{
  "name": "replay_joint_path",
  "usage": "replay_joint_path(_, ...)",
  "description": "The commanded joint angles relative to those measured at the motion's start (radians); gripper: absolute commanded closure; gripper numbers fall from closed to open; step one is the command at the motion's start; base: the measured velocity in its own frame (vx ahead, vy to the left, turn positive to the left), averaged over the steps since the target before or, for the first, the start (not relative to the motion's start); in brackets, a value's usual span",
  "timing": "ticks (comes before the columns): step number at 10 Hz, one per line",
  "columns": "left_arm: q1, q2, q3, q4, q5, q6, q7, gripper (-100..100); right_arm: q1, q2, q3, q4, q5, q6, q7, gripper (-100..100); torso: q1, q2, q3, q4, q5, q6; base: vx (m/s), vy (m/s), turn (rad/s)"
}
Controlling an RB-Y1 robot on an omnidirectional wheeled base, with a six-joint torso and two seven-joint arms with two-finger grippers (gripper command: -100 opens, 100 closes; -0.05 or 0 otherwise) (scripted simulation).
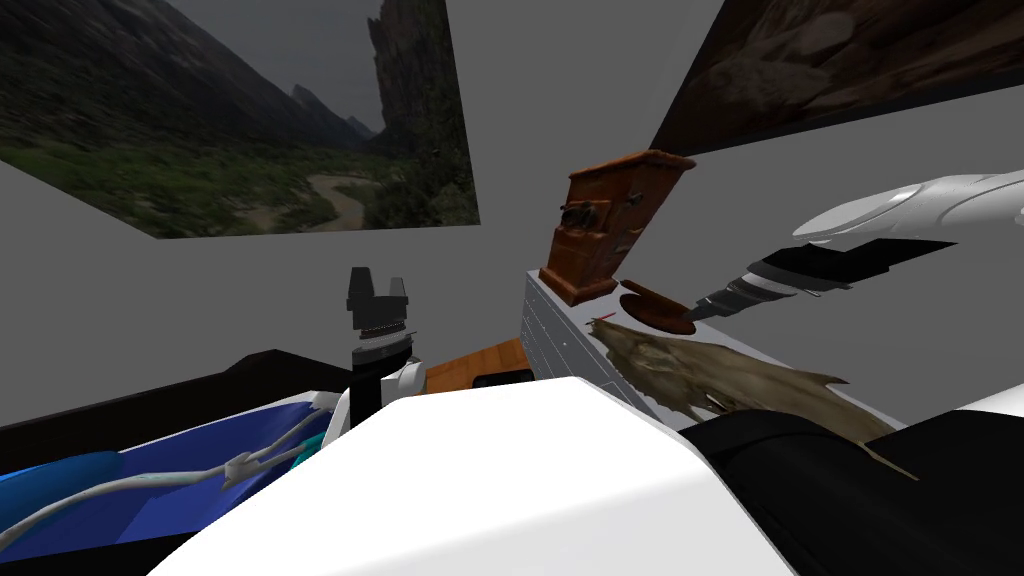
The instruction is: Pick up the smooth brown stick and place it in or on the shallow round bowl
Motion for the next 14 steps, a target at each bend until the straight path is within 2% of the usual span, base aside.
replay_joint_path(1, 0.000, 0.000, 0.000, 0.000, 0.000, 0.000, 0.000, 0, 0.000, 0.000, 0.000, 0.000, 0.000, 0.000, 0.000, -100, 0.000, 0.000, 0.000, 0.000, 0.000, 0.000, 0.000, 0.000, 0.000)
replay_joint_path(2, 0.000, 0.000, 0.000, 0.000, 0.000, 0.000, 0.000, 0, 0.000, 0.000, 0.000, 0.000, 0.000, 0.000, 0.000, -100, 0.000, 0.000, 0.000, 0.000, 0.000, 0.000, 0.000, 0.000, 0.000)
replay_joint_path(3, 0.000, 0.000, 0.000, 0.000, 0.000, 0.000, 0.000, 0, 0.000, 0.000, 0.000, 0.000, 0.000, 0.000, 0.000, 0, 0.000, 0.001, 0.000, 0.000, 0.000, 0.000, 0.000, 0.000, 0.000)
replay_joint_path(4, 0.000, 0.000, 0.000, 0.000, 0.000, 0.000, 0.000, 0, -0.018, -0.027, -0.001, 0.001, -0.016, -0.028, -0.009, -100, 0.000, 0.001, 0.000, 0.000, 0.000, 0.000, -0.032, -0.055, -0.109)
replay_joint_path(6, 0.000, 0.000, 0.000, 0.000, 0.000, 0.000, 0.000, 0, -0.031, -0.044, -0.002, 0.002, -0.027, -0.047, -0.014, -100, -0.005, 0.005, 0.003, 0.001, -0.001, 0.000, -0.070, -0.090, -0.063)
replay_joint_path(8, 0.000, 0.000, 0.000, 0.000, 0.000, 0.000, 0.000, 0, -0.061, -0.089, -0.004, 0.005, -0.055, -0.094, -0.029, -100, -0.005, 0.006, 0.003, 0.001, -0.001, 0.000, -0.047, -0.048, 0.018)
replay_joint_path(11, 0.000, 0.000, 0.000, 0.000, 0.000, 0.000, 0.000, 0, -0.061, -0.088, -0.003, 0.006, -0.054, -0.095, -0.028, -100, 0.000, 0.003, 0.002, 0.001, 0.000, 0.000, -0.018, 0.000, -0.012)
replay_joint_path(12, 0.000, 0.000, 0.000, 0.000, 0.000, 0.000, 0.000, 0, -0.061, -0.088, -0.004, 0.006, -0.054, -0.095, -0.028, 0, 0.000, 0.002, 0.001, 0.001, 0.000, 0.000, 0.000, 0.000, 0.000)
replay_joint_path(14, 0.000, 0.000, 0.000, 0.000, 0.000, 0.000, 0.000, 0, -0.061, -0.088, -0.004, 0.006, -0.054, -0.095, -0.028, 0, 0.000, 0.001, 0.001, 0.000, 0.000, 0.000, 0.000, 0.000, 0.000)
